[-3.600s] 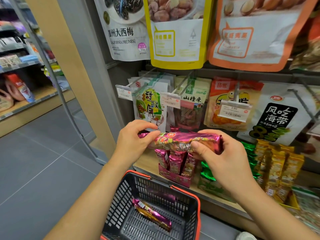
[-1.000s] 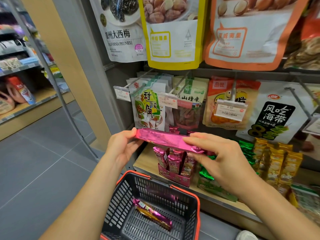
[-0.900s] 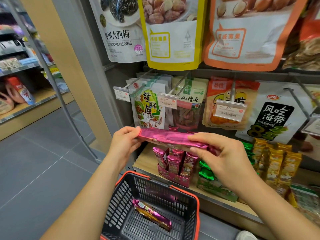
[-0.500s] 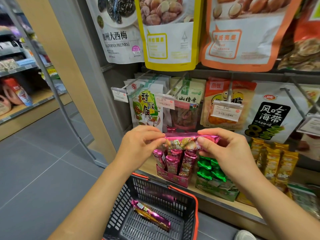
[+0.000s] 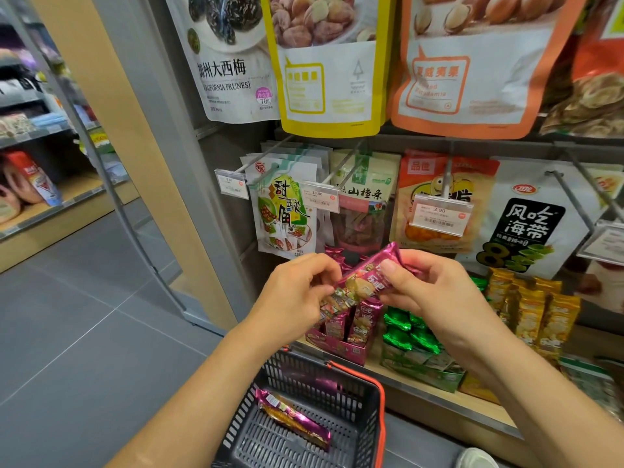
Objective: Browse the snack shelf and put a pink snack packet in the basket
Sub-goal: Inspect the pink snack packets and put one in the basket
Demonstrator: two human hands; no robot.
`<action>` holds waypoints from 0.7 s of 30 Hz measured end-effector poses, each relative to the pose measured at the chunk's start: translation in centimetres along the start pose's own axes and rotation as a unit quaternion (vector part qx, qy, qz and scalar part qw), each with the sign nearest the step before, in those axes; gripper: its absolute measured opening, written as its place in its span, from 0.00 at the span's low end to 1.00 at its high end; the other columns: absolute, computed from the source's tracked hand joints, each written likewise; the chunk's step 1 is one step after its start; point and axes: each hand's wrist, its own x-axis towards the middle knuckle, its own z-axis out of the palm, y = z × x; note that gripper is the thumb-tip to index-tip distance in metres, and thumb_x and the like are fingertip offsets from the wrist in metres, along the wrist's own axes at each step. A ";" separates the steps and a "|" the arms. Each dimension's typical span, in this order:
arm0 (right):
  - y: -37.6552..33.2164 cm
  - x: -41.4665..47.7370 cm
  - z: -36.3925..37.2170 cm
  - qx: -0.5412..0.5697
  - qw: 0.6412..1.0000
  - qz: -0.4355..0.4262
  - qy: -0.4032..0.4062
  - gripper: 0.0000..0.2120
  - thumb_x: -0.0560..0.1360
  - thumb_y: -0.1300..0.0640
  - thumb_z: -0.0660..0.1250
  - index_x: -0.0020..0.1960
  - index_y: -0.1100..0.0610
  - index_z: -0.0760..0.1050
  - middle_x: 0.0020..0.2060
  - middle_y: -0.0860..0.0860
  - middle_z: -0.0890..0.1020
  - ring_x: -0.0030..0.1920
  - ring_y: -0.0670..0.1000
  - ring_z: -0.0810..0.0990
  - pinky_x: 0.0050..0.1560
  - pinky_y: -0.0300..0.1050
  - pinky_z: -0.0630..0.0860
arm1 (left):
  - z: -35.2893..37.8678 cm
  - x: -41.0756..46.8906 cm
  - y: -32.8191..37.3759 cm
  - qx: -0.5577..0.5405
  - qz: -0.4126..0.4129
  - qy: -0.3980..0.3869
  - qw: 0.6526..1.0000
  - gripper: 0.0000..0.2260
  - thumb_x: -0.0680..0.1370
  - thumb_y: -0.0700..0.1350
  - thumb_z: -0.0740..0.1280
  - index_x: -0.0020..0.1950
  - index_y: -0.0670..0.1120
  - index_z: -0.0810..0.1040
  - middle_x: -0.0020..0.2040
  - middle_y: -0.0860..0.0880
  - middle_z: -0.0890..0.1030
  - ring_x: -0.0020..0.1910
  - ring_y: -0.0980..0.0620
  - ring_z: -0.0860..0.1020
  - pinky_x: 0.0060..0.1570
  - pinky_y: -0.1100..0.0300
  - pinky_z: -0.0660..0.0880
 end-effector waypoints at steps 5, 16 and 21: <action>-0.2 -0.1 -0.4 -0.007 0.996 0.050 -0.070 0.13 0.80 0.56 0.61 0.62 0.56 0.78 0.49 0.53 0.86 0.53 0.51 0.84 0.53 0.44 0.81 | 0.7 -0.2 1.3 -0.088 -0.026 -0.004 0.996 0.10 0.72 0.39 0.74 0.47 0.51 0.78 0.43 0.54 0.79 0.41 0.56 0.77 0.38 0.59 0.76; -0.7 -0.3 -0.4 -0.124 0.991 -0.011 -0.057 0.06 0.70 0.45 0.71 0.46 0.43 0.85 0.41 0.45 0.86 0.45 0.45 0.84 0.42 0.42 0.83 | 0.7 0.2 2.8 -0.147 -0.081 -0.017 0.986 0.12 0.67 0.34 0.77 0.42 0.47 0.78 0.36 0.52 0.77 0.35 0.57 0.75 0.38 0.65 0.75; -0.5 -0.4 -0.5 -0.143 0.989 -0.017 -0.035 0.05 0.71 0.53 0.75 0.40 0.41 0.84 0.37 0.46 0.86 0.40 0.45 0.85 0.40 0.43 0.83 | 0.2 0.7 3.3 -0.227 -0.058 -0.039 0.971 0.11 0.71 0.29 0.72 0.45 0.44 0.81 0.40 0.50 0.82 0.40 0.54 0.80 0.44 0.58 0.80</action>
